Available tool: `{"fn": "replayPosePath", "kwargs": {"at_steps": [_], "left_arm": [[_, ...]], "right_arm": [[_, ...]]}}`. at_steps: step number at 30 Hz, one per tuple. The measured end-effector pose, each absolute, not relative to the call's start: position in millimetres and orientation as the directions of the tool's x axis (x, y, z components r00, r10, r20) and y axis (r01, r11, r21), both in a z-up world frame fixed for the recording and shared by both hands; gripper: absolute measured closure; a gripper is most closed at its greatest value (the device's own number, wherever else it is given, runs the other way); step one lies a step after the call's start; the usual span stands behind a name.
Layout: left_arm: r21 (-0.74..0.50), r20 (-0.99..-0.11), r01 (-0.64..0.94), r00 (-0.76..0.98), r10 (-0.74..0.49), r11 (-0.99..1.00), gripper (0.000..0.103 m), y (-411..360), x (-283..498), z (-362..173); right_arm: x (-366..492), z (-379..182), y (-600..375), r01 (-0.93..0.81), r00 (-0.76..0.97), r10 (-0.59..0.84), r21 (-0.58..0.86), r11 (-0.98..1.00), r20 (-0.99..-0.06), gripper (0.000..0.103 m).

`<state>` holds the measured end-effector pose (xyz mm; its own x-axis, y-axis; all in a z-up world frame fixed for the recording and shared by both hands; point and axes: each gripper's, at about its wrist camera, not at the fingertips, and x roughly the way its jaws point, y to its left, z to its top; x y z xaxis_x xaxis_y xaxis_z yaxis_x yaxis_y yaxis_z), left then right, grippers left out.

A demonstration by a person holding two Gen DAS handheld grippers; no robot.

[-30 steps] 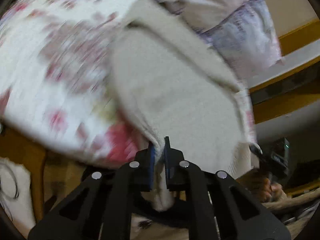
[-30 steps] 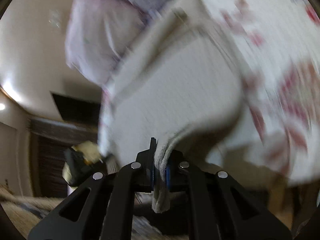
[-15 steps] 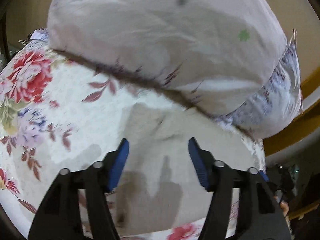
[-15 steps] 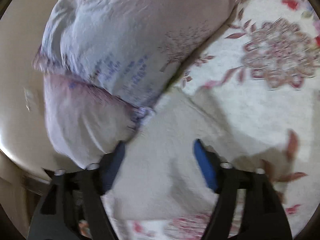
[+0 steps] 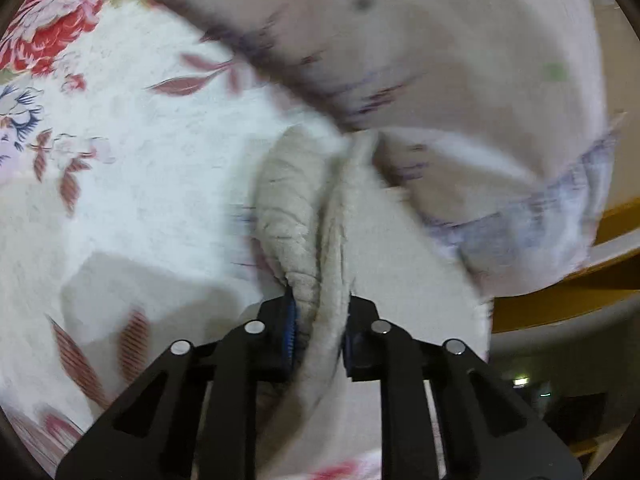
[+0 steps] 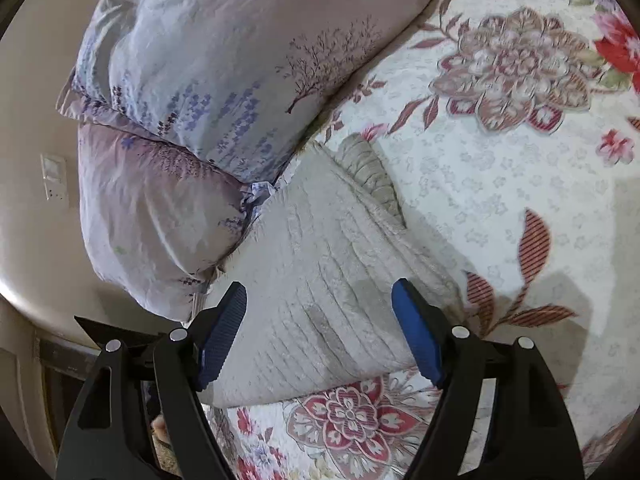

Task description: Fold small clothes

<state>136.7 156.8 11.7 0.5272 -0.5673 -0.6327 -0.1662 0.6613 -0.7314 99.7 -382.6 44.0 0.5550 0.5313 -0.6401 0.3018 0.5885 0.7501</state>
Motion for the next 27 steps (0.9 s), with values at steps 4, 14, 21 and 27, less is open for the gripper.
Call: {"fn": "replayPosePath", "kwargs": {"at_steps": [4,14,21,27], "left_arm": [[-0.815,-0.478,0.031,0.526,-0.703,0.578,0.089,86.9,145.4,67.7],[-0.935,-0.278,0.13,0.302,-0.912,0.329,0.076,-107.4,197.4,70.5],[-0.684,-0.664,0.084,0.339,-0.667,0.724,0.04,-29.3,175.3,51.9],[-0.549,-0.784,0.159,0.244,-0.571,0.821,0.028,-56.2,155.9,12.4]], "right_arm": [[91.6,63.7,-397.4,0.263,0.576,0.479,0.704,0.659,-0.663,0.026],[115.4,63.9,-440.9,0.294,0.548,0.475,0.691,0.661,-0.688,0.019],[164.1,22.4,-437.7,0.334,0.373,0.651,0.751,0.57,-0.661,0.008],[178.1,6.1,-401.4,0.259,0.287,0.641,0.702,0.663,-0.712,0.041]]}}
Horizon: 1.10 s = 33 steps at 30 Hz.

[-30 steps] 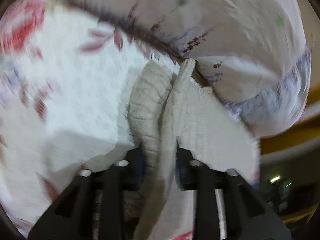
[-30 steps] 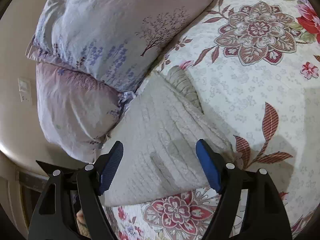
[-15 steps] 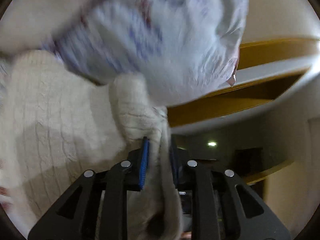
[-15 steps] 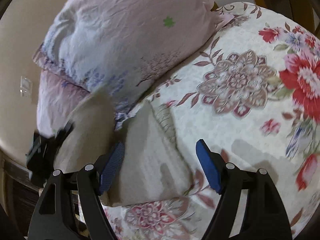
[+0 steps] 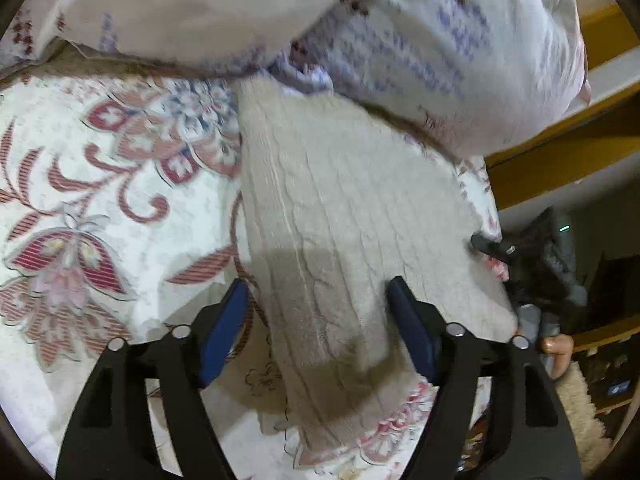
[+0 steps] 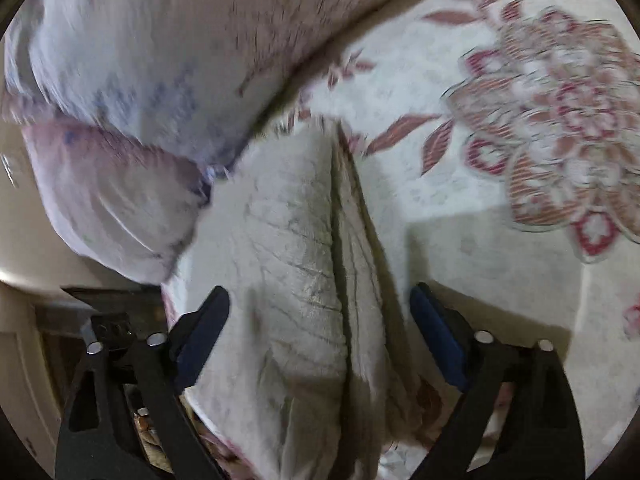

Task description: Fold small clothes

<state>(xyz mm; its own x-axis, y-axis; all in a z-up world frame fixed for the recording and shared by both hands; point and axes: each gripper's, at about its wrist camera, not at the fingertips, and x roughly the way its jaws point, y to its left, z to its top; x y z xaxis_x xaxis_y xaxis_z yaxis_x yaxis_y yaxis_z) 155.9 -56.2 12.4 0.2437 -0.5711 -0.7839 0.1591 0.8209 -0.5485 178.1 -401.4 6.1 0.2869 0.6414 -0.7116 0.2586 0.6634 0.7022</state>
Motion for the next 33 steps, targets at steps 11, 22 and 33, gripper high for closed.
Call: {"fn": "replayPosePath", "kwargs": {"at_steps": [11,22,33], "left_arm": [[-0.554,-0.689,0.289,0.368,-0.625,0.781,0.063,3.0,135.7,49.5],[-0.318,-0.742,0.18,0.563,-0.363,0.931,0.027,42.5,58.6,72.6],[-0.15,-0.804,0.194,0.547,-0.234,0.97,0.002,30.4,7.6,42.9]], "right_arm": [[137.9,44.4,-332.3,0.058,0.278,0.644,0.681,0.73,-0.713,0.068],[149.4,41.0,-303.0,0.135,0.386,0.445,0.526,0.84,-0.808,0.095],[78.3,105.2,-294.1,0.067,0.609,0.406,0.553,0.83,-0.682,0.032]]}}
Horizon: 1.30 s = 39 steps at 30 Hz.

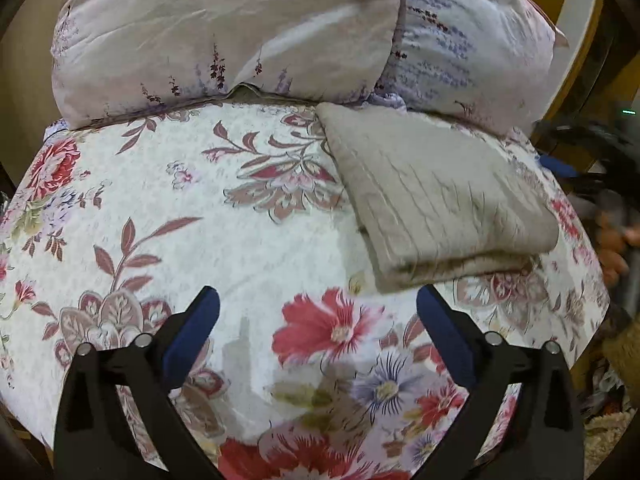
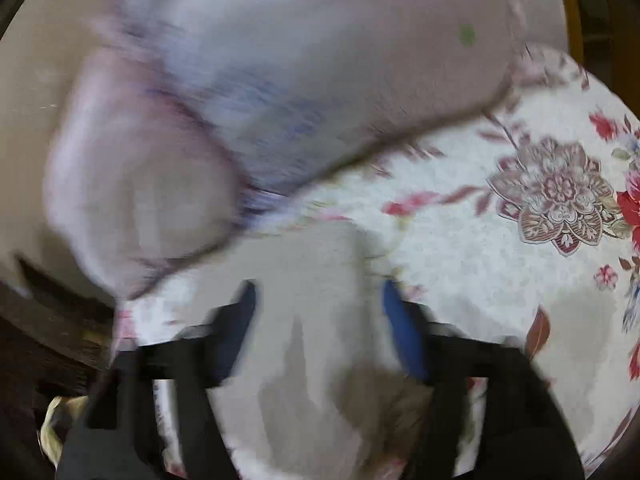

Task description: Fold small clothes

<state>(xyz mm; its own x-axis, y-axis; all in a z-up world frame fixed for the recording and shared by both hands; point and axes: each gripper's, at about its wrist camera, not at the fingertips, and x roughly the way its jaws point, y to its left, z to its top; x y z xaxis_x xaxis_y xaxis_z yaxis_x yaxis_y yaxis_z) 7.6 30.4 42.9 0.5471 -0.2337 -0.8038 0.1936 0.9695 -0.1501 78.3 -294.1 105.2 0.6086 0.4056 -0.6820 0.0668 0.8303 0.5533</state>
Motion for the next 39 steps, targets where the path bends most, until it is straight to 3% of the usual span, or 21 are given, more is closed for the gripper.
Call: {"fn": "replayPosePath", "kwargs": {"at_steps": [2,5,8,9,10,12,18,22,26,39], "left_arm": [[-0.132,-0.811,0.198,0.542,-0.221,0.971,0.002,24.4,6.9,41.0],[-0.132,-0.83,0.212,0.511,-0.225,0.968,0.002,12.5,12.6,35.0],[-0.114,-0.849,0.194,0.49,-0.197,0.974,0.002,3.3,18.7,28.4],[-0.106,-0.853,0.184,0.487,-0.185,0.977,0.002,1.1,18.9,27.2],[-0.101,-0.855,0.18,0.487,-0.178,0.979,0.002,-0.9,18.1,25.9],[-0.096,-0.862,0.175,0.477,-0.17,0.98,0.002,-5.3,15.9,21.9],[-0.084,-0.91,0.113,0.395,-0.122,0.99,0.002,-12.4,10.2,-2.6],[0.013,-0.914,0.142,0.403,-0.046,0.99,0.002,-25.1,4.0,-4.1],[0.004,-0.914,0.157,0.401,-0.06,0.988,0.002,-23.4,0.7,-4.1],[0.004,-0.911,0.134,0.409,-0.052,0.991,0.002,-22.8,-1.8,-3.7]], "right_arm": [[63.8,100.3,-268.1,-0.005,0.562,0.448,0.539,0.842,-0.695,0.032],[76.8,52.1,-254.5,0.063,0.384,0.389,0.444,0.894,-0.838,0.035],[69.4,60.4,-260.3,0.114,0.443,0.344,0.433,0.894,-0.828,0.039],[61.1,70.8,-260.0,0.1,0.464,0.341,0.431,0.897,-0.818,0.035],[52.1,80.5,-258.5,0.084,0.486,0.319,0.407,0.909,-0.814,0.02],[24.4,92.0,-253.6,0.064,0.531,0.239,0.32,0.945,-0.813,0.005],[-8.8,45.3,-231.6,0.058,0.441,0.052,0.086,0.995,-0.896,0.005],[-13.0,25.9,-224.7,0.077,0.4,0.044,0.082,0.994,-0.916,0.005],[-21.5,22.8,-210.8,0.057,0.394,-0.005,0.019,0.998,-0.919,0.001],[-24.4,22.8,-211.3,0.108,0.416,-0.03,0.017,0.994,-0.909,0.001]]}}
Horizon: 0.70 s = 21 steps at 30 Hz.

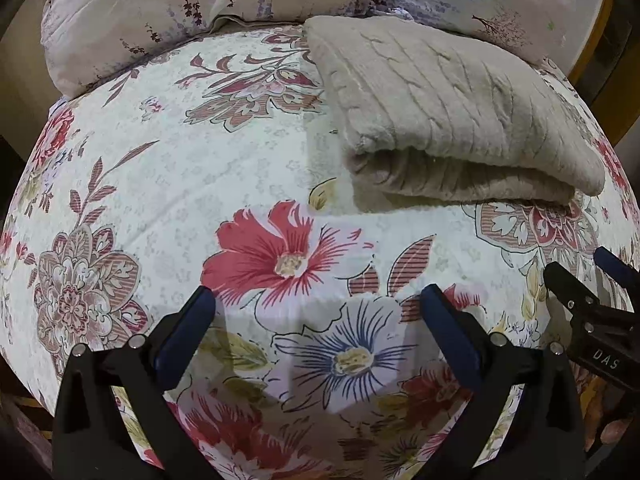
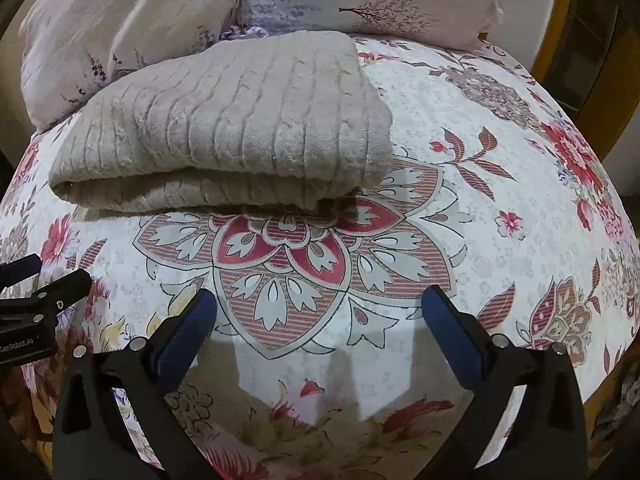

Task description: Fold small clothes

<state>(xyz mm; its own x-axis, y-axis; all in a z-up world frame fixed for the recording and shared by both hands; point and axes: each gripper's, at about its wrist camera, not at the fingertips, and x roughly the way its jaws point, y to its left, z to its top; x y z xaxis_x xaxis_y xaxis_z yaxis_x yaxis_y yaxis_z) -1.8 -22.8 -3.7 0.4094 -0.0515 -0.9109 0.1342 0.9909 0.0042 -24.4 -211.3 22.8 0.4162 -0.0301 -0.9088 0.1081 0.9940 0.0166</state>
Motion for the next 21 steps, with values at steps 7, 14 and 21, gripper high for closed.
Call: {"fn": "replayPosePath", "kwargs": {"at_steps": [7,14,21], "left_arm": [[0.003,-0.91,0.129,0.41,-0.051,0.992,0.002,-22.3,-1.5,-3.6],[0.003,-0.911,0.128,0.41,-0.05,0.992,0.002,-22.7,-1.1,-3.7],[0.003,-0.911,0.127,0.41,-0.05,0.992,0.002,-21.9,-0.2,-3.9]], "right_arm": [[-24.4,22.5,-210.8,0.111,0.418,-0.033,0.015,0.994,-0.908,0.001],[-24.0,22.3,-210.4,0.114,0.412,-0.033,0.015,0.993,-0.911,0.001],[-22.6,22.6,-212.2,0.118,0.399,-0.033,0.015,0.993,-0.916,0.001]]}}
